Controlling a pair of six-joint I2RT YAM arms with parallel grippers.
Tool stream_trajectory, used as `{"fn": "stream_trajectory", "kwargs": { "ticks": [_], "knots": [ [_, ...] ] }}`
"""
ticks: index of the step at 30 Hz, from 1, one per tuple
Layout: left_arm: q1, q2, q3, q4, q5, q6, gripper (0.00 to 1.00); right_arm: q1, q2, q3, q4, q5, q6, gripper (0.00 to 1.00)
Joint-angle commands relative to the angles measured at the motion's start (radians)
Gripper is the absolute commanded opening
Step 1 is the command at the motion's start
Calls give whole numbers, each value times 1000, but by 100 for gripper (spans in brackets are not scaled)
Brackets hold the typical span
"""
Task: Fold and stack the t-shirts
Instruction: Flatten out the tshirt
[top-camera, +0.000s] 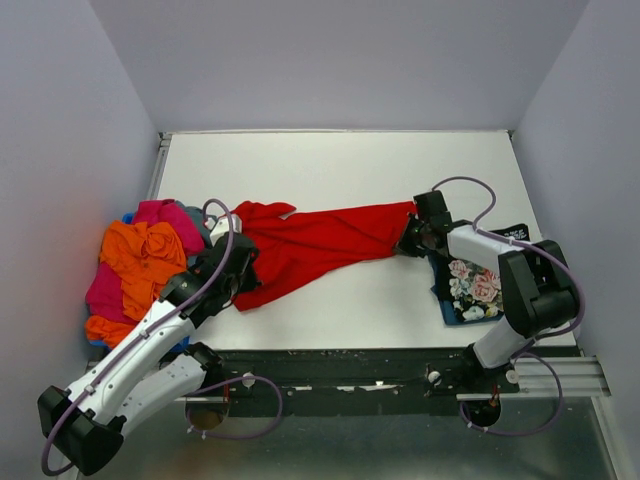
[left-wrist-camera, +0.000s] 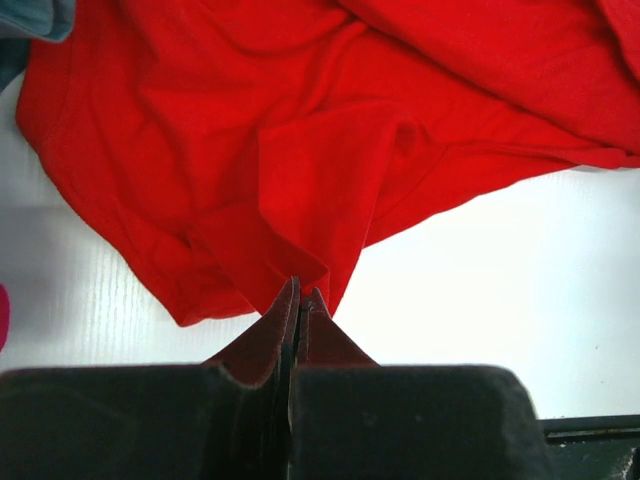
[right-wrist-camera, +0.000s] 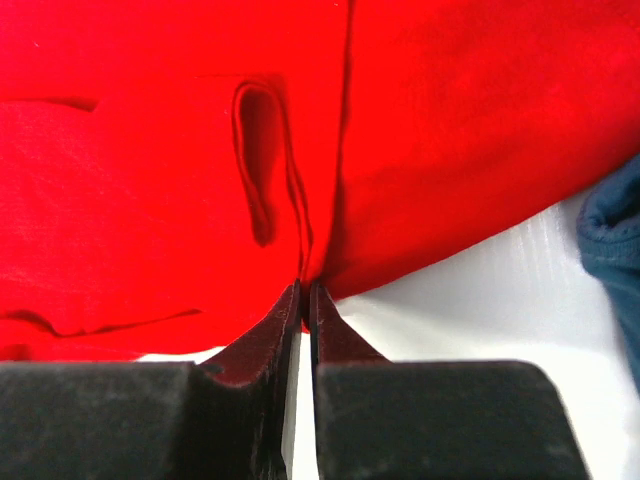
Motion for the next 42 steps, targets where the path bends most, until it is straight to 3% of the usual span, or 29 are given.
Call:
{"fn": "stream_trajectory", "kwargs": {
  "ticks": [1, 8, 14, 21, 27, 30, 33, 34, 36, 37, 39, 42],
  "knots": [
    [-3, -12, 42, -80, 39, -2, 0, 6, -31, 62, -54, 11, 0, 1],
    [-70, 46, -26, -45, 145, -70, 0, 6, -25, 177, -125, 50, 9, 1],
    [-136, 14, 16, -122, 100, -108, 0, -3, 35, 321, -169, 86, 18, 1],
    [-136, -47, 189, -302, -151, -81, 0, -64, 217, 630, -253, 82, 37, 1],
    [-109, -26, 343, -409, -473, -53, 0, -81, 372, 913, -365, 43, 43, 1],
    [-91, -6, 386, -416, -561, -26, 0, -84, 421, 982, -372, 37, 46, 1],
    [-60, -4, 369, -322, -576, 43, 0, -97, 499, 1106, -433, 20, 37, 1],
    [-39, 6, 360, -298, -585, 59, 0, -97, 518, 1140, -453, 16, 21, 5],
    [30, 31, 346, -264, -584, 103, 0, -97, 518, 1140, -482, 11, 7, 46],
    [75, 48, 340, -246, -569, 126, 0, -97, 495, 1093, -462, -1, -5, 53],
    [162, 58, 328, -192, -532, 178, 0, -97, 407, 952, -415, -1, -2, 58],
    [224, 55, 302, -86, -437, 249, 0, -97, 250, 658, -300, -13, 13, 55]
  ]
}}
